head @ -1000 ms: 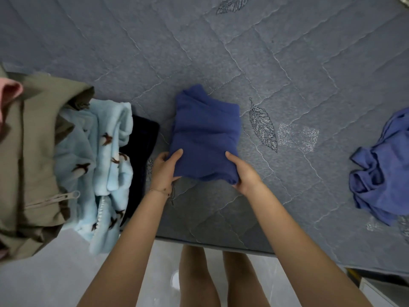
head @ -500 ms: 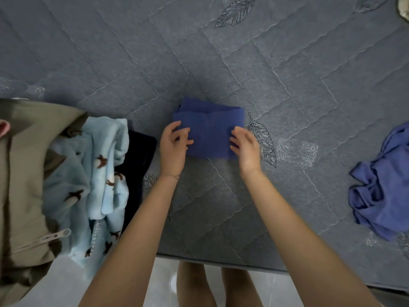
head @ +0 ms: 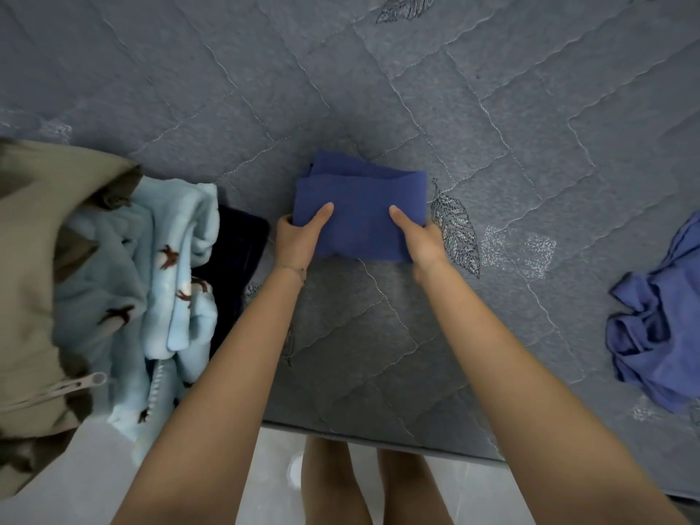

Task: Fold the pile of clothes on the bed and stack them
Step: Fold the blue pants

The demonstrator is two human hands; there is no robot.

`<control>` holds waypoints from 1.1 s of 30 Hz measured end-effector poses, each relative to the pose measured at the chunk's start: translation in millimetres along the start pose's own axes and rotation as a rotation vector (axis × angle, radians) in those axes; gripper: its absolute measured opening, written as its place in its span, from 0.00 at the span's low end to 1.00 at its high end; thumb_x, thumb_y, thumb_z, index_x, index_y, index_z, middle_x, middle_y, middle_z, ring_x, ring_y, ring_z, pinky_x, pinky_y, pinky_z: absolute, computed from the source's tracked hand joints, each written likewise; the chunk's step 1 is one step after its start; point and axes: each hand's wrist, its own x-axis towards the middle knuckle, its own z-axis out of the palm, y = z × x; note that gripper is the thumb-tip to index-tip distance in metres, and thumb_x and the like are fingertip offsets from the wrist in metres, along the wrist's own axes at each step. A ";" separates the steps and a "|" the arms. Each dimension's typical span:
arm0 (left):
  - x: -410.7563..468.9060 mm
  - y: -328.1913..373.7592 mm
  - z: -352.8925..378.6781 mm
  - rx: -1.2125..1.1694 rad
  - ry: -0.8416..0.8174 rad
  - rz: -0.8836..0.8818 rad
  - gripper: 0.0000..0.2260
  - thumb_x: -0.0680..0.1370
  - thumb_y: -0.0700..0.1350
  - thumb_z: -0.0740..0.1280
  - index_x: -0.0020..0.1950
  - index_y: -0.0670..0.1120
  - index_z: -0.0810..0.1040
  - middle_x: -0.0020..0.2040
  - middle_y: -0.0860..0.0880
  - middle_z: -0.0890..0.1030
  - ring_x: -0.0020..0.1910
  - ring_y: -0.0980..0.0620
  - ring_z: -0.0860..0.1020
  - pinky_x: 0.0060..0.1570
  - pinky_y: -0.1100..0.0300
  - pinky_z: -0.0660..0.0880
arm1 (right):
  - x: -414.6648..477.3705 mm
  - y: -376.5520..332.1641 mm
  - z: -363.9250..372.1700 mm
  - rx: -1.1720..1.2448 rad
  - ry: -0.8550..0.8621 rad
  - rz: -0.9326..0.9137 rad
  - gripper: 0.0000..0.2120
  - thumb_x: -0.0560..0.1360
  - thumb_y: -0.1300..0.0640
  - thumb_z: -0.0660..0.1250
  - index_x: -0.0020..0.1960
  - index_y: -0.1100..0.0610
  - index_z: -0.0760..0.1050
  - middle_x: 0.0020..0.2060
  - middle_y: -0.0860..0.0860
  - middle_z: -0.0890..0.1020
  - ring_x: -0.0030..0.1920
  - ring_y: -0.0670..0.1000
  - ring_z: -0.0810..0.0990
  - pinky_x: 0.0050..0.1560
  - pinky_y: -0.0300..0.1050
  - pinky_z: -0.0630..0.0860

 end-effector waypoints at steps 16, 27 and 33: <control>-237.4 111.1 -40.7 -0.422 0.052 0.277 0.10 0.76 0.52 0.71 0.56 0.55 0.77 0.58 0.54 0.81 0.57 0.54 0.80 0.61 0.49 0.76 | -253.1 -117.5 -15.9 0.053 -0.130 -0.331 0.10 0.76 0.54 0.71 0.54 0.57 0.80 0.45 0.46 0.85 0.42 0.41 0.83 0.37 0.32 0.76; -340.6 214.8 -181.1 -0.537 0.090 0.468 0.08 0.78 0.47 0.69 0.56 0.47 0.80 0.51 0.53 0.84 0.49 0.59 0.83 0.43 0.65 0.79 | -424.1 -158.7 85.6 0.183 -0.297 -0.449 0.12 0.75 0.56 0.71 0.58 0.56 0.80 0.53 0.50 0.85 0.52 0.49 0.84 0.52 0.45 0.80; -346.7 244.7 -311.5 -0.520 0.086 0.498 0.05 0.78 0.44 0.69 0.53 0.48 0.81 0.54 0.48 0.84 0.53 0.51 0.83 0.53 0.54 0.80 | -482.8 -142.3 194.5 0.173 -0.338 -0.469 0.05 0.75 0.57 0.72 0.51 0.54 0.80 0.45 0.46 0.86 0.43 0.44 0.85 0.40 0.37 0.79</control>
